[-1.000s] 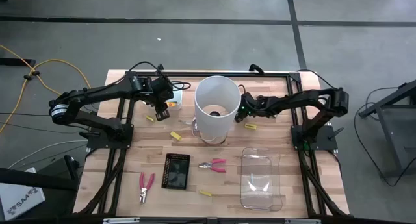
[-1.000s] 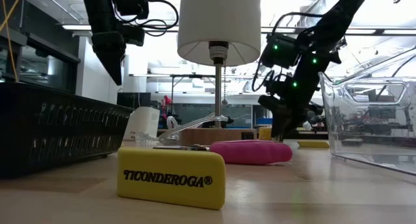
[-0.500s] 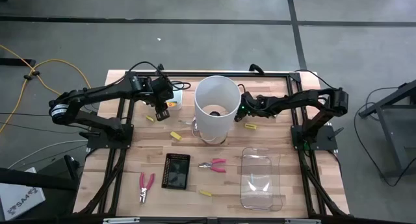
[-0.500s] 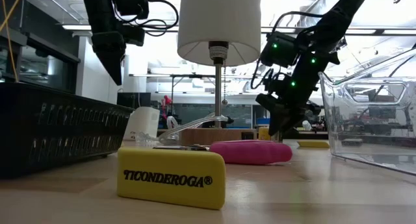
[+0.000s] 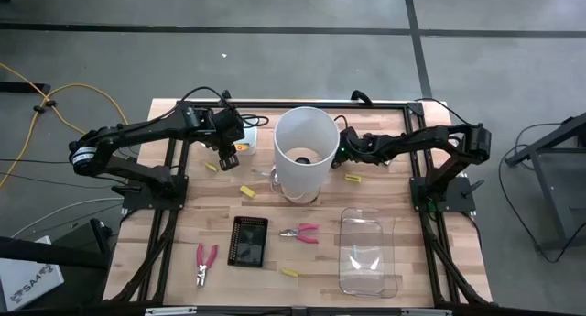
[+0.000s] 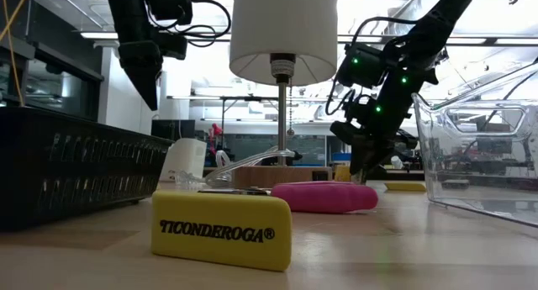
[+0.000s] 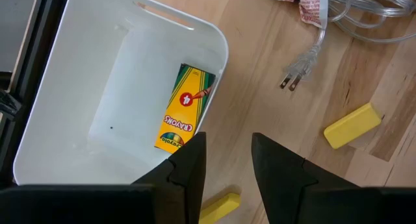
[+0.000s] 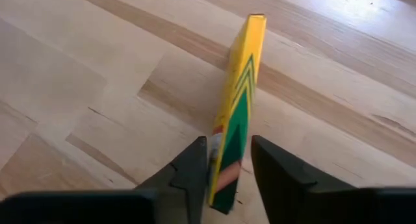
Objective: Pick & Place School Supplies
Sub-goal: Put the crayon box into the white bin
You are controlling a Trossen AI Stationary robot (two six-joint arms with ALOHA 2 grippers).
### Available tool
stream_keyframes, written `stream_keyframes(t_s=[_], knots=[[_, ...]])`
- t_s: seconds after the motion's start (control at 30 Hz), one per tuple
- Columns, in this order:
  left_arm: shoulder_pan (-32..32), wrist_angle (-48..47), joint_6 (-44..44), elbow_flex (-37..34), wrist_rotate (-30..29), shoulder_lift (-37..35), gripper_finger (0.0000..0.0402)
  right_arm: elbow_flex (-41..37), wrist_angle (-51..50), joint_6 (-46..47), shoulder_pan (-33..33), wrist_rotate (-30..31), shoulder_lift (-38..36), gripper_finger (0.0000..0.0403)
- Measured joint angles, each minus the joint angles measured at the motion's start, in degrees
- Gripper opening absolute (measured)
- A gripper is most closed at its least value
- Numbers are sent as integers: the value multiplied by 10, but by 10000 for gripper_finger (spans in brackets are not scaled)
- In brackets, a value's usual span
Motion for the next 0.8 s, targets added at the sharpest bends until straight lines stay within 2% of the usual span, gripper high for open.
stream_keyframes(t_s=[0.2,0.33,0.8], knots=[[0,0,0,0,0,0,117,0,0,0,0,-5,0,50],[0,0,0,0,0,0,117,0,2,0,0,-6,0,29],[0,0,0,0,0,0,117,0,21,-43,1,-9,-16,26]])
